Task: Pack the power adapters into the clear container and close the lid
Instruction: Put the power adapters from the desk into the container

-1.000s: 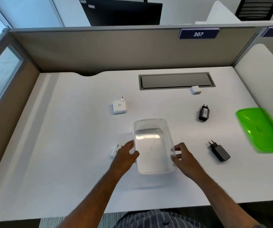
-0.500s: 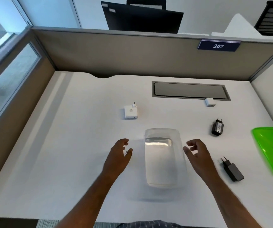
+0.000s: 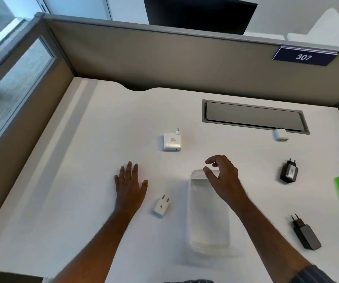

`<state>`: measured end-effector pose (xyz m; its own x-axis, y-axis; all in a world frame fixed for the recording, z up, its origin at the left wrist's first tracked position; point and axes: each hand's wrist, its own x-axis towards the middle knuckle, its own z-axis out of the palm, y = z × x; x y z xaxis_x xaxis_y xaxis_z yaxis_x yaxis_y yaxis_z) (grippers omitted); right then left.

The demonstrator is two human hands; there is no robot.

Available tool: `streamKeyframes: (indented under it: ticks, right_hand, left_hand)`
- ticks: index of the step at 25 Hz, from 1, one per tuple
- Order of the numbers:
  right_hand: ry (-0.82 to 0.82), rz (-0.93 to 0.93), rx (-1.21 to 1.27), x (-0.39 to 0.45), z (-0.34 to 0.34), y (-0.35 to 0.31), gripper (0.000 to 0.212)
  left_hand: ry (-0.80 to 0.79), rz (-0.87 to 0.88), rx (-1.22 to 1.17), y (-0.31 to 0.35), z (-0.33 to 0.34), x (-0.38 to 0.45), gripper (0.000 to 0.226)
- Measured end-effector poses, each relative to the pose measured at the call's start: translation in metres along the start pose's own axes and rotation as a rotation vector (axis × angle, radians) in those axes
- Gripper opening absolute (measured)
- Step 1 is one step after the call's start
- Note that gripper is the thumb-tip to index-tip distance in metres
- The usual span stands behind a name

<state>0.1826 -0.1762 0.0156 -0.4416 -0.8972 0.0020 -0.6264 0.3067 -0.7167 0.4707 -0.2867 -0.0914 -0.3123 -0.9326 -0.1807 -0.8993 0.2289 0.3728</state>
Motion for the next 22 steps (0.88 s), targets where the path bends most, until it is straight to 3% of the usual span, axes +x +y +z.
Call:
streamKeyframes:
  ticks: [6, 11, 18, 22]
  right_hand:
    - [-0.156, 0.005, -0.014, 0.062, 0.041, -0.022, 0.017]
    - [-0.288, 0.074, -0.112, 0.109, 0.083, -0.03, 0.049]
    - [-0.208, 0.179, -0.223, 0.15, 0.135, -0.038, 0.091]
    - [-0.176, 0.205, -0.316, 0.155, 0.149, -0.036, 0.099]
  left_hand:
    - [0.05, 0.028, 0.14, -0.007, 0.023, 0.001, 0.073]
    - [0.131, 0.029, 0.181, -0.008, 0.027, -0.001, 0.072]
    - [0.165, 0.028, 0.159, -0.011, 0.031, 0.0, 0.072]
    - [0.154, 0.015, 0.17, -0.011, 0.031, 0.0, 0.072]
